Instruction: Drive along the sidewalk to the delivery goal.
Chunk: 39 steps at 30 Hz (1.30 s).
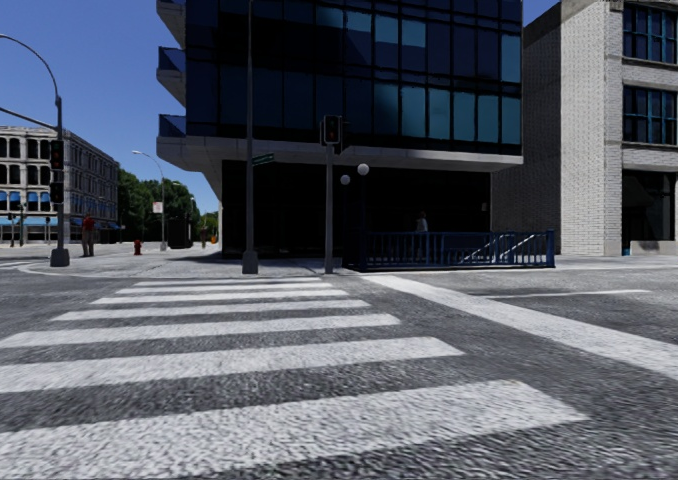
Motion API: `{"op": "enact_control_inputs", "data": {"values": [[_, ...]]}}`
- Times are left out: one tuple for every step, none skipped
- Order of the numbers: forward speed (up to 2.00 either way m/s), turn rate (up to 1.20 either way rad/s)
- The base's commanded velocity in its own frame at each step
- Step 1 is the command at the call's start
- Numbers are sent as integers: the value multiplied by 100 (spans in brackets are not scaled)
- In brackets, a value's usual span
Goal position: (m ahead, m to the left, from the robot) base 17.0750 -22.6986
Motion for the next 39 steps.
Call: {"op": "enact_control_inputs", "data": {"values": [[200, 12], [200, 12], [200, 15], [200, 17], [200, 18], [200, 18], [200, 22], [200, 23], [200, 23], [200, 23], [200, 23], [200, 23], [200, 23], [200, 24], [200, 24], [200, 24], [200, 24], [200, 24], [200, 24], [200, 26], [200, 29], [200, 32], [200, 32], [200, 34], [200, 35], [200, 36], [200, 36], [200, 36], [200, 36], [200, 36], [200, 36], [200, 36], [200, 36], [200, 36], [200, 36], [200, 36], [200, 36], [200, 27], [200, 14]]}}
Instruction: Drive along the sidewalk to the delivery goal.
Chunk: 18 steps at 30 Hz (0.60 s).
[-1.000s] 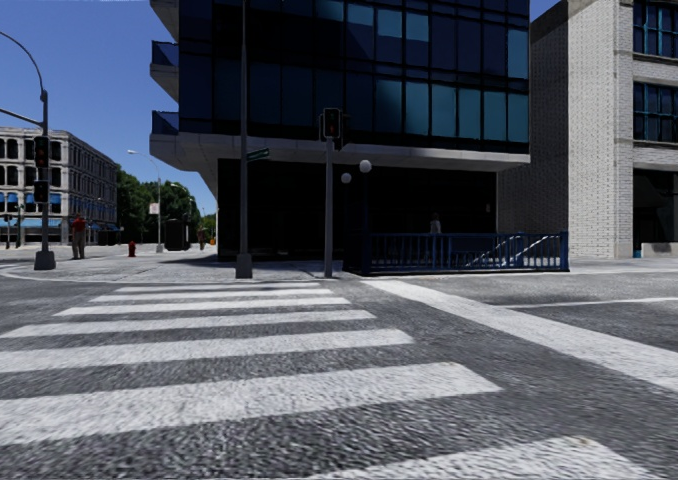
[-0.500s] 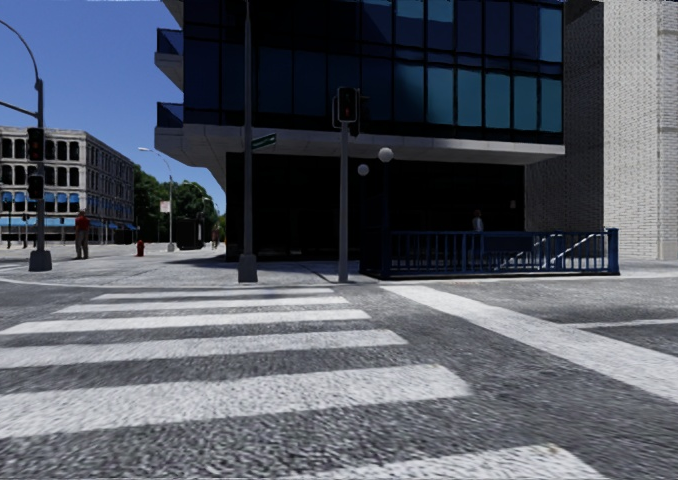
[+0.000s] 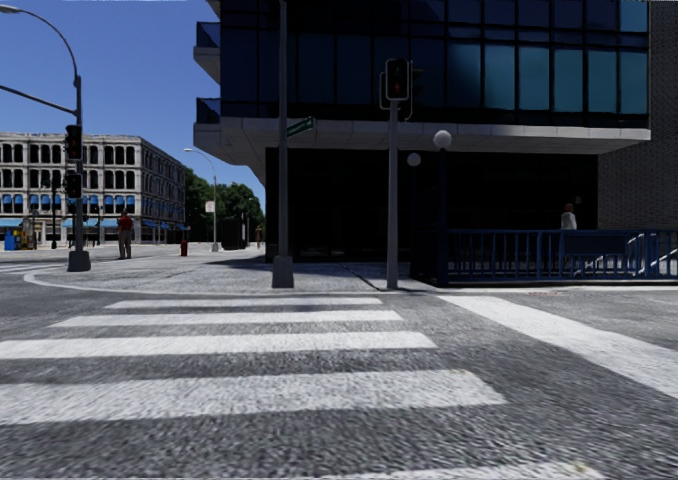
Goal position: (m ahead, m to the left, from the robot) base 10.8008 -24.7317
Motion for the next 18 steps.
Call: {"op": "enact_control_inputs", "data": {"values": [[200, 0], [200, 0], [200, 0], [200, 0], [200, 0], [200, 0], [200, 0], [200, 0], [200, 0], [200, 0], [200, 0], [200, 0], [200, 0], [200, 0], [200, 0], [200, 0], [200, 0], [200, 0]]}}
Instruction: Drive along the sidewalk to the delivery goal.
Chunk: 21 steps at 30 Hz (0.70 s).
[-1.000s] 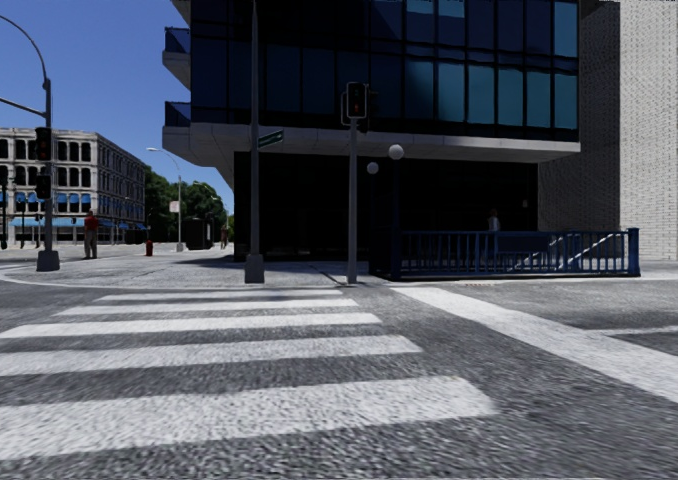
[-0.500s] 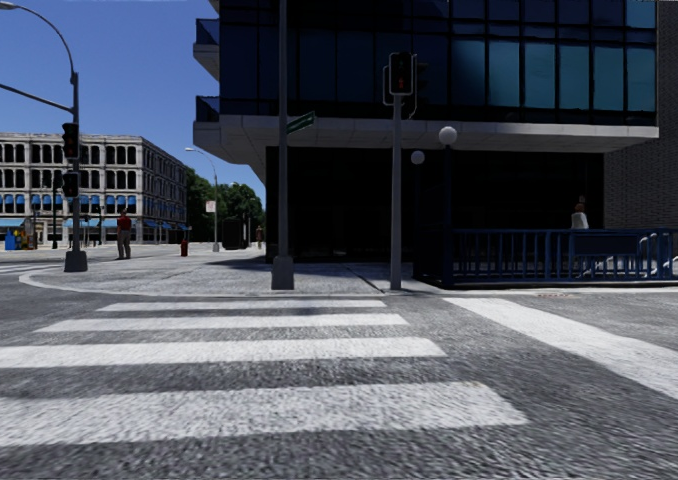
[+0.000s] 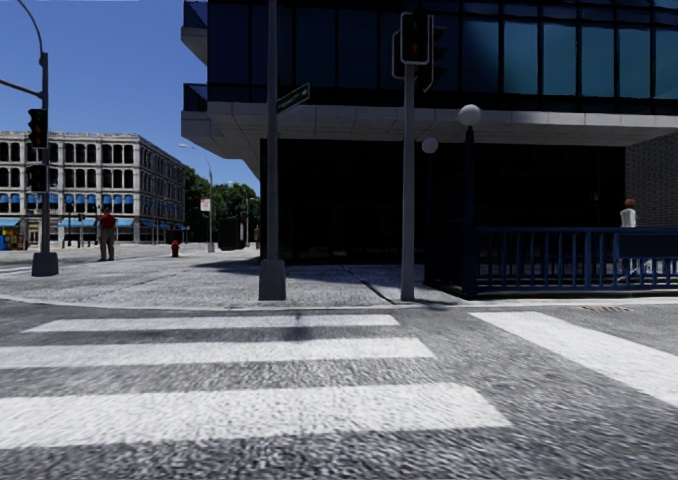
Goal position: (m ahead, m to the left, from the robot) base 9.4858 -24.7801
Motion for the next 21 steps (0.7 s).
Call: {"op": "enact_control_inputs", "data": {"values": [[200, 0], [200, 0], [200, 0], [200, 0], [200, 0], [200, 0], [200, 0], [200, 0], [200, 0], [200, 0], [200, 0], [200, 0], [200, 0], [200, 0], [200, 0], [200, 0], [200, 0], [200, 0], [200, 0], [200, 0], [200, 0]]}}
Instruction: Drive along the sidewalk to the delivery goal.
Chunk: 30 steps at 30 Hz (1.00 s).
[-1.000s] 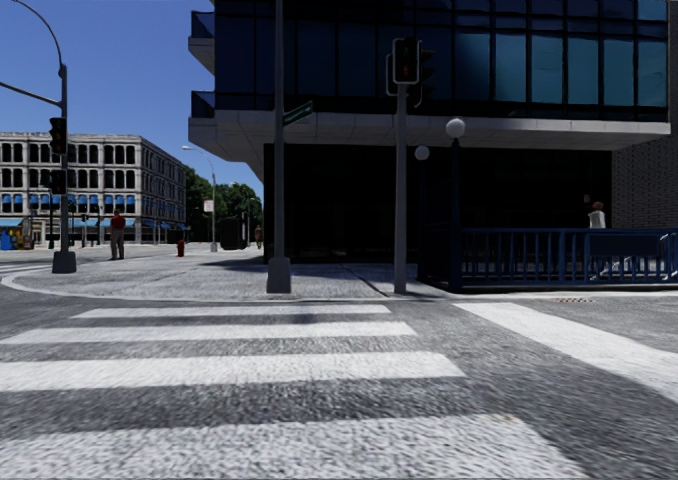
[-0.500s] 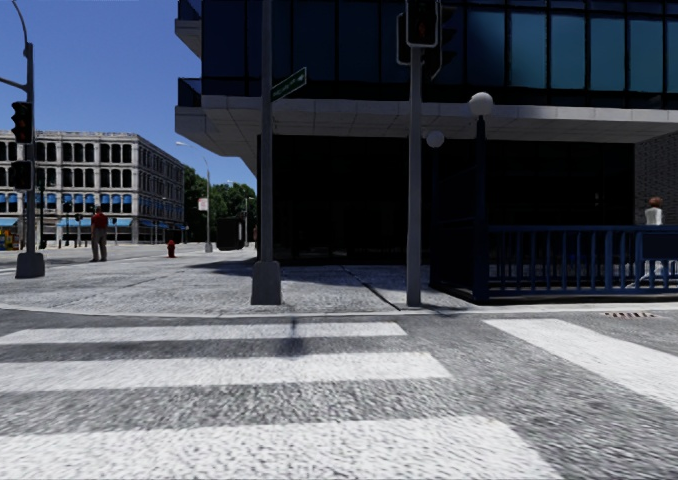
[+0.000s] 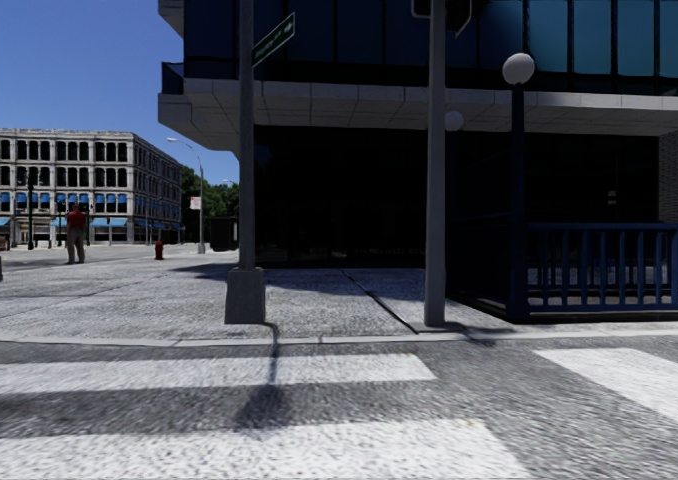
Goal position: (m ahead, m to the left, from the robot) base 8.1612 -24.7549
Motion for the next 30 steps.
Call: {"op": "enact_control_inputs", "data": {"values": [[200, 0], [200, 0], [200, 0], [200, 0], [200, 0], [200, 0], [200, 0], [200, 0], [200, 0], [200, 0], [200, 0], [200, 0], [200, 0], [200, 0], [200, 0], [200, 0], [200, 0], [200, 0], [200, 0], [200, 0], [200, 0], [200, 0], [200, 0], [200, 0], [200, 0], [200, 0], [198, 0], [193, 0], [193, 0], [191, 0]]}}
